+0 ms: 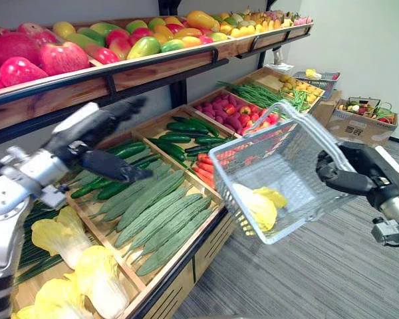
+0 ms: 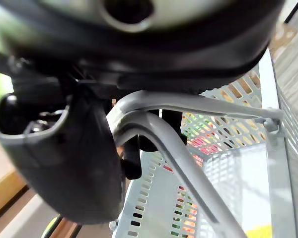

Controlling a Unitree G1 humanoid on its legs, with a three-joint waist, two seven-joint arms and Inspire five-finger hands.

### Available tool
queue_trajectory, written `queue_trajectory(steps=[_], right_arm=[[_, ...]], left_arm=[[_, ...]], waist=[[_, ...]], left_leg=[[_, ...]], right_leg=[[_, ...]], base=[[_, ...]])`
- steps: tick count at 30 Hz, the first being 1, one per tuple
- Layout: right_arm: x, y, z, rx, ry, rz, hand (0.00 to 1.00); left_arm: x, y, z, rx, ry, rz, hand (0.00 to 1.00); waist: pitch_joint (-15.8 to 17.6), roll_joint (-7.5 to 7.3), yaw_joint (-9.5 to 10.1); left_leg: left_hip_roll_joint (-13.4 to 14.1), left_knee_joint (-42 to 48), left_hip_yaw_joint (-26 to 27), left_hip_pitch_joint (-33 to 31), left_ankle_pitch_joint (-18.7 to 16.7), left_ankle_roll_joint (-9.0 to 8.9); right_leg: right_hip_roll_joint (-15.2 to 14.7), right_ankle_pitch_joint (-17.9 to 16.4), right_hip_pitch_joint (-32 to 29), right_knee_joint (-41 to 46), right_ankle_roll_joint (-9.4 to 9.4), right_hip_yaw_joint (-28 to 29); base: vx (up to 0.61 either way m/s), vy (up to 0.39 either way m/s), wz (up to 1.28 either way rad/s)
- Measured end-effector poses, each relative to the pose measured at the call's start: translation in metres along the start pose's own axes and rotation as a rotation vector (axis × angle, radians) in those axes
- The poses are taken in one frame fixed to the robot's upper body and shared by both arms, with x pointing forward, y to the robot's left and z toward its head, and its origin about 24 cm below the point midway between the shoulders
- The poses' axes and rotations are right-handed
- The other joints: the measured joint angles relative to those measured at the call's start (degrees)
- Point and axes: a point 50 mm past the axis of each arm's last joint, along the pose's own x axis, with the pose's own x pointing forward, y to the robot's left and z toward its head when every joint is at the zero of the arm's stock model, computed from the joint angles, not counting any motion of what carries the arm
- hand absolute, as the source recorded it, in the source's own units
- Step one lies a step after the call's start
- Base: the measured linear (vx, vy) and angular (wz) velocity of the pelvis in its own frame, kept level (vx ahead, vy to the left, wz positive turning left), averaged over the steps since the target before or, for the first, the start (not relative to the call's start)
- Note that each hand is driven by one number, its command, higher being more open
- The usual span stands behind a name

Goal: Pick vegetable in the basket

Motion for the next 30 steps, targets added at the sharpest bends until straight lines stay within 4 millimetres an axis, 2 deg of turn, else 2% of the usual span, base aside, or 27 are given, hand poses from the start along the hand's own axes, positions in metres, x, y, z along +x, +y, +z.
queue_trajectory(steps=[3, 8, 13, 20, 24, 25, 26, 29, 30], right_arm=[[-0.009, -0.006, -0.004, 0.007, 0.019, -0.064, 0.0], [-0.016, -0.008, -0.009, 0.046, 0.023, -0.126, 0.0], [-0.025, -0.004, -0.019, 0.098, 0.059, -0.15, 0.0], [-0.038, 0.012, -0.051, 0.222, 0.187, -0.167, 0.0], [-0.042, 0.021, -0.07, 0.292, 0.257, -0.205, 0.0], [-0.044, 0.022, -0.074, 0.312, 0.27, -0.238, 0.0], [-0.044, 0.023, -0.076, 0.321, 0.278, -0.248, 0.0], [-0.053, 0.023, -0.092, 0.375, 0.339, -0.347, 0.0], [-0.054, 0.023, -0.096, 0.388, 0.356, -0.365, 0.0]], left_arm=[[-0.014, 0.0, 0.001, -0.026, -0.029, 0.087, 1.0], [-0.026, -0.022, -0.002, -0.102, -0.038, 0.102, 1.0], [-0.037, -0.034, -0.02, -0.227, 0.01, 0.219, 1.0], [-0.069, -0.055, -0.057, -0.479, 0.164, 0.544, 1.0], [-0.096, -0.064, -0.094, -0.569, 0.344, 0.758, 1.0], [-0.11, -0.064, -0.104, -0.573, 0.401, 0.836, 1.0], [-0.117, -0.063, -0.108, -0.571, 0.427, 0.874, 1.0], [-0.163, -0.057, -0.121, -0.567, 0.511, 1.138, 1.0], [-0.172, -0.056, -0.123, -0.554, 0.522, 1.187, 1.0]], waist=[[0.74, -0.4, -0.06], [2.13, -0.62, -0.25], [2.92, 0.14, -0.29], [4.04, -0.26, 0.11], [4.21, -0.48, 0.68], [4.21, -0.49, 0.86], [4.22, -0.5, 0.87], [4.41, -0.84, 1.34], [4.4, -0.91, 1.4]], left_leg=[[0.0, -0.01, 0.19, -0.02, -0.09, 0.15], [-0.03, 0.11, 0.35, -0.02, -0.2, 0.36], [0.0, 0.16, 0.26, -0.01, -0.21, 0.38], [-0.09, 0.33, -0.68, -0.36, -0.38, 0.7], [-0.14, 0.85, -2.89, -1.74, -0.38, 0.76], [-0.11, 0.94, -3.5, -2.03, -0.36, 0.81], [-0.1, 0.94, -3.88, -2.14, -0.32, 0.88], [-0.14, 0.92, -5.91, -2.48, -0.24, 1.33], [-0.15, 0.9, -6.38, -2.49, -0.37, 1.58]], right_leg=[[0.06, -0.12, 0.19, -0.13, -0.16, 0.1], [0.08, -0.09, 0.24, -0.11, -0.22, 0.2], [0.2, 0.41, 0.18, 0.06, -0.27, 0.43], [-0.08, 0.25, 0.29, 0.0, -0.45, -0.06], [-0.76, 0.19, 0.24, -0.09, -0.4, -1.79], [-0.89, 0.19, 0.3, -0.09, -0.37, -2.31], [-0.99, 0.15, 0.38, -0.09, -0.33, -2.62], [-1.58, -0.53, 1.16, -0.14, -0.49, -4.55], [-1.68, -0.67, 1.39, -0.16, -0.46, -4.97]], base=[[-0.05, 0.029, -0.02], [-0.03, 0.02, -0.01], [0.0, 0.0, 0.0], [0.0, 0.001, 0.04], [-0.04, 0.019, 0.24], [-0.03, 0.016, 0.21], [-0.02, 0.011, 0.21], [-0.02, 0.018, 0.31], [-0.03, 0.022, 0.35]])
